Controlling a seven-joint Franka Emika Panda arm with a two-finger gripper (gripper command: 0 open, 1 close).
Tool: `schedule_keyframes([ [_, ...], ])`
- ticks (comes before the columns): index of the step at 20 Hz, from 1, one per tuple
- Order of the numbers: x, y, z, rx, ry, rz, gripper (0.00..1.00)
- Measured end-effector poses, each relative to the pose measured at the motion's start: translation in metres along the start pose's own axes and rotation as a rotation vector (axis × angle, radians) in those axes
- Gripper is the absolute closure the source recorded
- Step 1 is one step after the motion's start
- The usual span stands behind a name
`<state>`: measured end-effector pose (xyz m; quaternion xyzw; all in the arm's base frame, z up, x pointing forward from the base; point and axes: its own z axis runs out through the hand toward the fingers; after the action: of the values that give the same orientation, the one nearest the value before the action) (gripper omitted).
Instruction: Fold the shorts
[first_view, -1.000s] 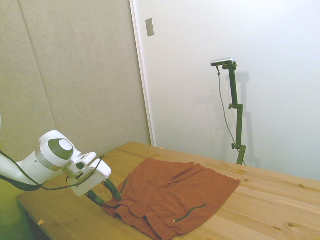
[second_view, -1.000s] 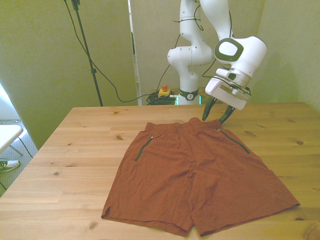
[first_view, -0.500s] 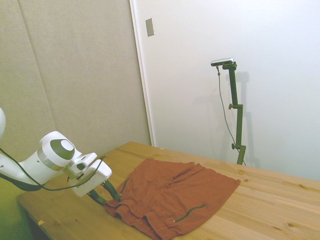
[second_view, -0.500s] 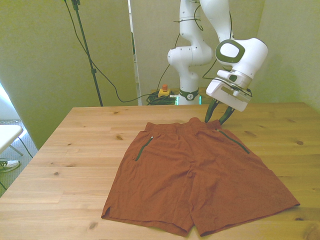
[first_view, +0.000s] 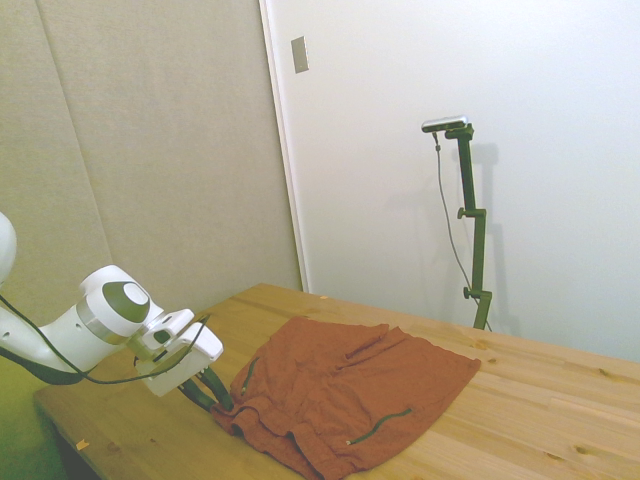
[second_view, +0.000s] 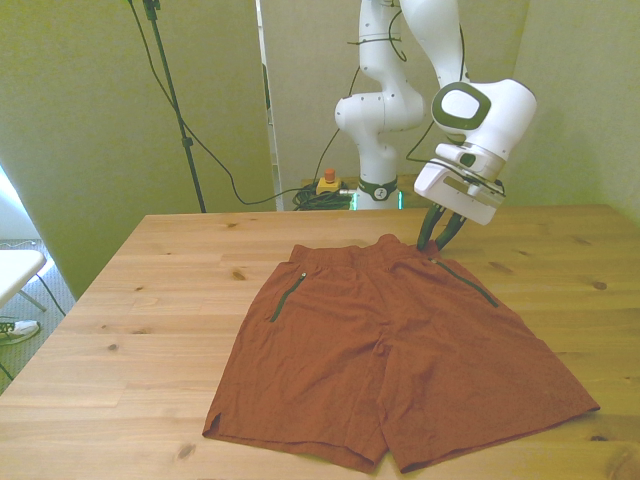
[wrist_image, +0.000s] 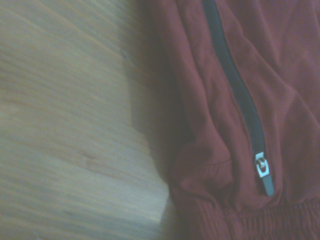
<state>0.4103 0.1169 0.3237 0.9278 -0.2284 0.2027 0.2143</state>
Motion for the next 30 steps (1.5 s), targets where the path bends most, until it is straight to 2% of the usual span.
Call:
schedule_keyframes([
  [8, -0.003, 0.001, -0.002, 0.006, 0.001, 0.000, 1.00],
  [13, 0.005, 0.014, -0.028, 0.040, 0.045, 0.049, 1.00],
  [22, 0.063, 0.094, -0.082, 0.155, 0.087, 0.270, 1.00],
  [26, 0.087, 0.140, -0.085, 0.180, 0.078, 0.368, 1.00],
  [30, 0.108, 0.188, -0.068, 0.174, 0.063, 0.465, 1.00],
])
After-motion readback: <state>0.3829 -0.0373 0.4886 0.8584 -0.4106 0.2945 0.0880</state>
